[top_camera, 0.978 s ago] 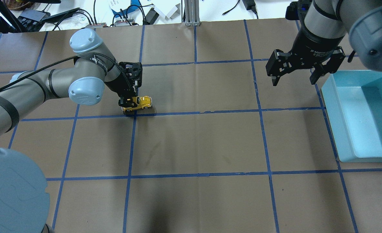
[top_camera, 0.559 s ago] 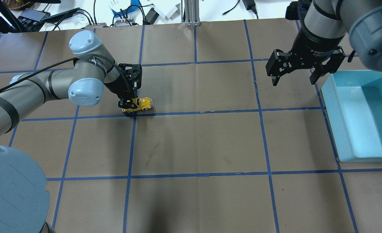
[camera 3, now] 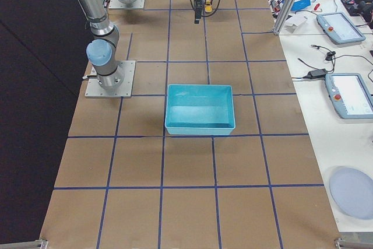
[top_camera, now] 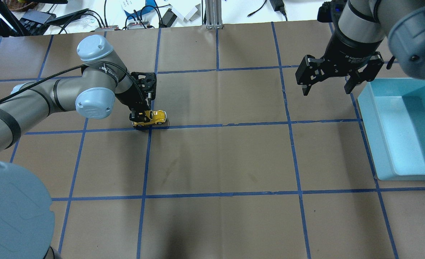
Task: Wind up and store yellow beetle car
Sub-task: 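Press the car down and drag it backward with the left gripper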
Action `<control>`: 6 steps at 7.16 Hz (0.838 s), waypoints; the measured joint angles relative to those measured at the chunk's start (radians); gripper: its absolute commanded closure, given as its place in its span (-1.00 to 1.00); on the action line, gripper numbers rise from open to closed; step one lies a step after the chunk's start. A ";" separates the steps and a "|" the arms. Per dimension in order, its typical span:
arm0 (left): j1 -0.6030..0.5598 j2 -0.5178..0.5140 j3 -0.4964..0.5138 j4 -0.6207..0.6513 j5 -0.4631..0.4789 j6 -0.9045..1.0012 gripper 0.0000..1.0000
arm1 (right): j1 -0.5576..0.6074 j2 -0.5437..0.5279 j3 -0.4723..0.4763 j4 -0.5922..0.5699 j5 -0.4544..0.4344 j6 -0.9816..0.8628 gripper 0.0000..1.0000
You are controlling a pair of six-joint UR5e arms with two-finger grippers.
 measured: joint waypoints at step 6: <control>0.073 0.005 -0.016 0.013 0.016 0.023 0.44 | 0.003 -0.001 0.000 0.000 0.000 0.000 -1.00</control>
